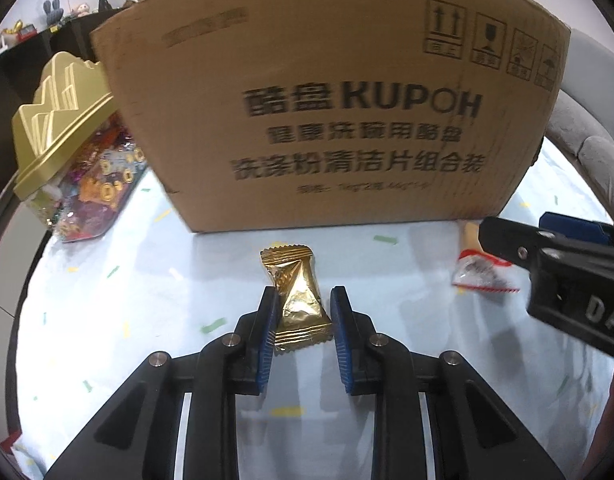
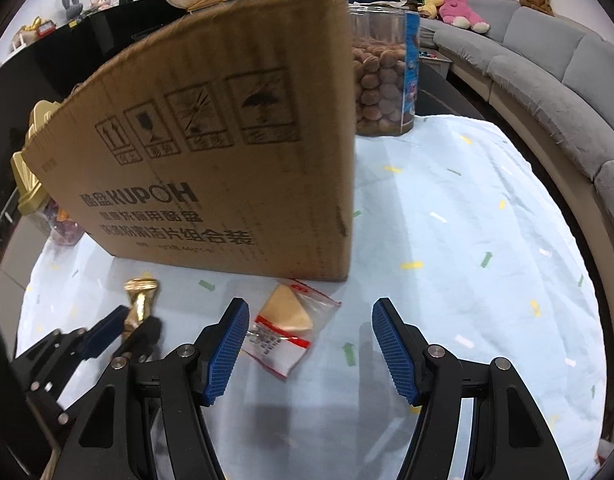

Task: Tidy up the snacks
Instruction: 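Grasp the gold foil candy with the left tool while the right tool grasps the cheese snack packet, then lift the gold candy and cheese snack and carry both over the box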

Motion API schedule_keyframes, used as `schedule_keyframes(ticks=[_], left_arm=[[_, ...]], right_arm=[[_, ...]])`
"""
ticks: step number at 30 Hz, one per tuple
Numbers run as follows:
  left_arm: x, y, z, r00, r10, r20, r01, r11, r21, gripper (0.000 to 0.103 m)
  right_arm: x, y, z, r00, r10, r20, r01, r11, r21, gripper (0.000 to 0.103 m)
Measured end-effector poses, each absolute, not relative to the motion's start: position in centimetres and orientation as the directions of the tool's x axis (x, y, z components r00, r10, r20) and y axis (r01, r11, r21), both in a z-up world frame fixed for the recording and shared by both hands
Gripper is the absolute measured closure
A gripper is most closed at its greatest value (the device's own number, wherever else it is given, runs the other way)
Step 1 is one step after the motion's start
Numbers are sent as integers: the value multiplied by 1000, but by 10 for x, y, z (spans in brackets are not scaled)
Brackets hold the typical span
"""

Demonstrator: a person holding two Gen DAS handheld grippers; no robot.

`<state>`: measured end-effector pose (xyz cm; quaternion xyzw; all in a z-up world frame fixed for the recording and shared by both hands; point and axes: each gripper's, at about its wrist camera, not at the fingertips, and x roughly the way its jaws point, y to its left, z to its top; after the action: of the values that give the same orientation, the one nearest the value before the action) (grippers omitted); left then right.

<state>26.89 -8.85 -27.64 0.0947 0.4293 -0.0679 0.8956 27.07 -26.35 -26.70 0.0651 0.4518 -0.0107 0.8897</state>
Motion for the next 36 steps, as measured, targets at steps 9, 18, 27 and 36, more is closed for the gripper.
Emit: schedule_keyframes(ticks=[9, 18, 27, 36], left_arm=[[268, -64, -278, 618, -34, -785, 177, 979, 97, 77], [265, -52, -276, 616, -20, -788, 147, 985, 90, 77], [274, -70, -270, 613, -16, -790, 145, 985, 93, 77], [266, -79, -259, 621, -19, -784, 153, 983, 97, 77]], right_arm=[[280, -243, -282, 567, -34, -823, 121, 992, 42, 38], [282, -232, -289, 553, -81, -829, 139, 990, -5, 51], [275, -228, -283, 547, -63, -835, 124, 992, 7, 68], [256, -228, -274, 539, -51, -841, 105, 994, 7, 70]])
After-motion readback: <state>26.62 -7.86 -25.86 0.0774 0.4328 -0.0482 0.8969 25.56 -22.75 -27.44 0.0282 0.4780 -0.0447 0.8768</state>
